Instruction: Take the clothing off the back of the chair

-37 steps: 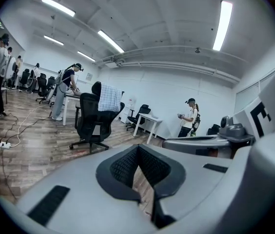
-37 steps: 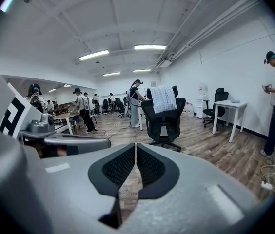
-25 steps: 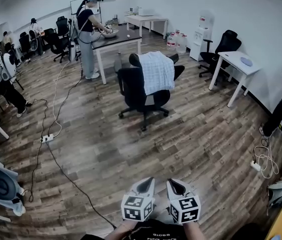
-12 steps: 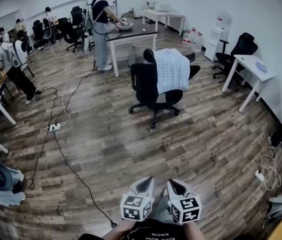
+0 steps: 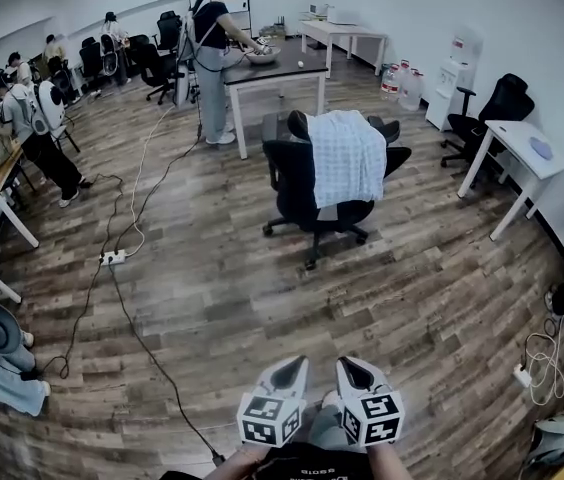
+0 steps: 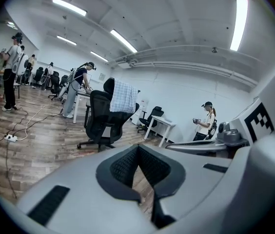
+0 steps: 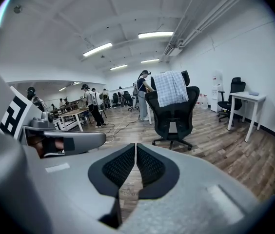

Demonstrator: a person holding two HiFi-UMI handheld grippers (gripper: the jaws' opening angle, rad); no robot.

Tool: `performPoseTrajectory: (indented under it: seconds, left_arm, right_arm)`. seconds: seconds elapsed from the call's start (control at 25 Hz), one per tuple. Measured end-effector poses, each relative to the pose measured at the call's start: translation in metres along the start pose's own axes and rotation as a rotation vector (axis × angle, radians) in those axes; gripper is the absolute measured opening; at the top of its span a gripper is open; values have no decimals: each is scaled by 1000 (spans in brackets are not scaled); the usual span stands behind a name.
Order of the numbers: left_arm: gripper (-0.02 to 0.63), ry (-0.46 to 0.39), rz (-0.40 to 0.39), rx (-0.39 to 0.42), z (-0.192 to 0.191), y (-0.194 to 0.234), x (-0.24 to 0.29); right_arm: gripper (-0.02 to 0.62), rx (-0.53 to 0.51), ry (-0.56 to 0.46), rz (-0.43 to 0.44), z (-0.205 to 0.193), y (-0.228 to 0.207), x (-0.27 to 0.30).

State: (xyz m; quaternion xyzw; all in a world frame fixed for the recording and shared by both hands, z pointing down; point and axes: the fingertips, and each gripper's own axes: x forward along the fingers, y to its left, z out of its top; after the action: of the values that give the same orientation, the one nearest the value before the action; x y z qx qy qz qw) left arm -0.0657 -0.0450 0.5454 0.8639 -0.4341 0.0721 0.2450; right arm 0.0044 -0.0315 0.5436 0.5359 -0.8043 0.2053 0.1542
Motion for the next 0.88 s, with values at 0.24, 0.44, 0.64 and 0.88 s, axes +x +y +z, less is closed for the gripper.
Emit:
performPoseTrajectory:
  seconds: [0.24, 0.44, 0.64, 0.88]
  left_arm:
    - [0, 31, 31, 9, 11, -2, 44]
    - [0, 41, 49, 8, 23, -2, 73]
    - [0, -22, -68, -61, 38, -23, 102]
    - [0, -9, -36, -71, 43, -27, 140]
  right_arm:
    - [6, 13, -13, 4, 19, -39, 23]
    - [6, 12, -19, 37, 33, -58, 44]
    - [6, -7, -16, 90, 45, -79, 55]
    - [6, 1, -18, 94, 55, -118, 59]
